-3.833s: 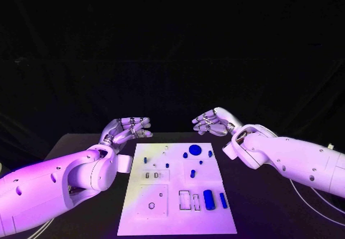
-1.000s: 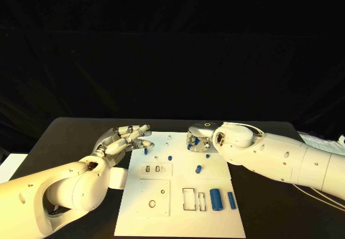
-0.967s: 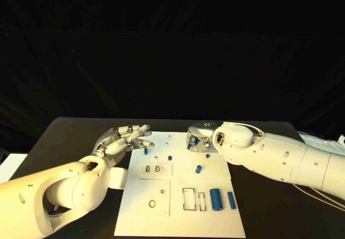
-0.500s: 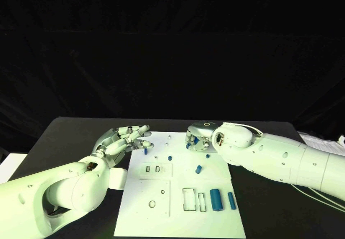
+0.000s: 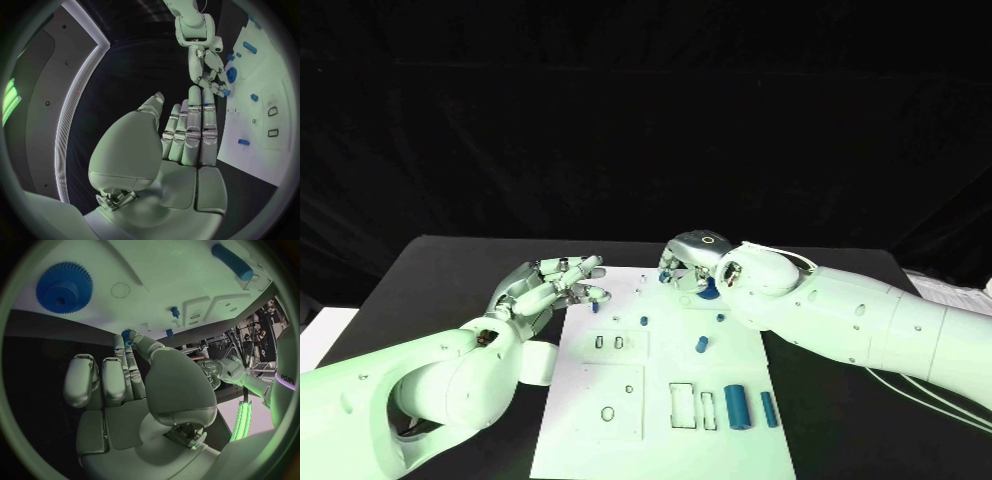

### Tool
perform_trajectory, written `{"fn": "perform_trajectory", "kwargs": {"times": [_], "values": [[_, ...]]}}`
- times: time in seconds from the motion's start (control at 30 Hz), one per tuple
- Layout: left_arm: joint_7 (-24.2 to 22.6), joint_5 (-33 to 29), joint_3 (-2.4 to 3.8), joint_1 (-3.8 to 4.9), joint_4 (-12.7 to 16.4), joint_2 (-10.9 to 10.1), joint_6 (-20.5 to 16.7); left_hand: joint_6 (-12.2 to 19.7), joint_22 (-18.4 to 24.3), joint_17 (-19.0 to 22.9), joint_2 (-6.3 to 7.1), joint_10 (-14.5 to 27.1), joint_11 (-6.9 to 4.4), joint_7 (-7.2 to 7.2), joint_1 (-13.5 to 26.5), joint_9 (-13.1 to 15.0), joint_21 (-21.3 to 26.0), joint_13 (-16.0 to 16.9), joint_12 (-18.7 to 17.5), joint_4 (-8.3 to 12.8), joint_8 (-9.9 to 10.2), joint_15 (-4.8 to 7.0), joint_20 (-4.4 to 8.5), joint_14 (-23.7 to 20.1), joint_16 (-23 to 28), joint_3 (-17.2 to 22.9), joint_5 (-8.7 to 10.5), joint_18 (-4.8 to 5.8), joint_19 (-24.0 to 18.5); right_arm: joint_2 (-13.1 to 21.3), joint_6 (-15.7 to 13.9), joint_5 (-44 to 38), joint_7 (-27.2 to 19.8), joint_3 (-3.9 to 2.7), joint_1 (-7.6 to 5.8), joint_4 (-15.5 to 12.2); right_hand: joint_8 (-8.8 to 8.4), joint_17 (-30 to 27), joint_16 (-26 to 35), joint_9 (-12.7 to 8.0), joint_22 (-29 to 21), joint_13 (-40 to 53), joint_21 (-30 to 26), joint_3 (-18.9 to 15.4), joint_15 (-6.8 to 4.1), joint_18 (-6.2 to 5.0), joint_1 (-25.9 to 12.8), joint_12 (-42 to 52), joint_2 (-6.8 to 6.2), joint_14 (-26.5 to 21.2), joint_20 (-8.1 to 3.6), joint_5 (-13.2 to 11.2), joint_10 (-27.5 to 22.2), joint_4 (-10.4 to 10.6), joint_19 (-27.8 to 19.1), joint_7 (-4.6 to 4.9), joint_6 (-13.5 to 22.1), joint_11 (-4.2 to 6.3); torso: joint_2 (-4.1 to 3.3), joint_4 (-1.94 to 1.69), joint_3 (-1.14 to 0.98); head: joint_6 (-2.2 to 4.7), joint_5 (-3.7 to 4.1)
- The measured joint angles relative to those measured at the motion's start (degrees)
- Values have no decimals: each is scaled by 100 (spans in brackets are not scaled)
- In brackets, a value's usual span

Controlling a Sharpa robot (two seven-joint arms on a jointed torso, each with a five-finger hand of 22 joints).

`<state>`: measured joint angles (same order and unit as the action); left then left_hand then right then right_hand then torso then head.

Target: Assemble the parts on the task board

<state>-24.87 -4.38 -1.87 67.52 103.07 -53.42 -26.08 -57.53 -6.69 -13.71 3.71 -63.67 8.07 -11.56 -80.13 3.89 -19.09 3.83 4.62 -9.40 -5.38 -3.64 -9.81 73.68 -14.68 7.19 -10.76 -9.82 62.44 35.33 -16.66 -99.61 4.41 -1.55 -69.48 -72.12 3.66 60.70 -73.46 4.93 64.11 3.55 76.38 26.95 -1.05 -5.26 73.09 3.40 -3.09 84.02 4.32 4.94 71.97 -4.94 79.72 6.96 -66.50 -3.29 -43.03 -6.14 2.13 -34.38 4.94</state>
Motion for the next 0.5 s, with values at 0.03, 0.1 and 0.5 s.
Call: {"fn": "perform_trajectory", "kwargs": {"times": [0.03,0.1,0.5], "values": [[0,0,0,1,6,-2,1,0,0,0,0,0,0,0,0,0,0,0,0,0,0,-6,0,-6,0,0,0,0,0,-31,-28,-1,3,0,-4,29,-4,4,0,0,1,0,0,0,0,0,0,0,0,0,0,0,0,0,0,0,0,0,-5,-7,2,1,7],[1,0,0,6,17,-8,2,0,5,0,0,0,0,0,0,0,0,0,0,0,0,-6,0,-6,0,0,0,0,0,-112,-88,-3,10,-1,-12,104,-6,18,-3,0,13,1,0,17,0,0,1,0,-1,0,0,-2,0,10,0,0,1,0,-17,-24,10,0,21],[5,0,2,31,16,-3,8,0,6,0,0,0,0,0,0,0,0,0,0,0,0,-6,0,-6,0,0,0,1,0,-486,-192,-8,14,-3,-17,459,-28,28,-33,-4,39,4,38,82,0,-1,55,-31,-23,0,0,-54,-1,21,0,9,10,-1,-88,-91,38,23,61]]}}
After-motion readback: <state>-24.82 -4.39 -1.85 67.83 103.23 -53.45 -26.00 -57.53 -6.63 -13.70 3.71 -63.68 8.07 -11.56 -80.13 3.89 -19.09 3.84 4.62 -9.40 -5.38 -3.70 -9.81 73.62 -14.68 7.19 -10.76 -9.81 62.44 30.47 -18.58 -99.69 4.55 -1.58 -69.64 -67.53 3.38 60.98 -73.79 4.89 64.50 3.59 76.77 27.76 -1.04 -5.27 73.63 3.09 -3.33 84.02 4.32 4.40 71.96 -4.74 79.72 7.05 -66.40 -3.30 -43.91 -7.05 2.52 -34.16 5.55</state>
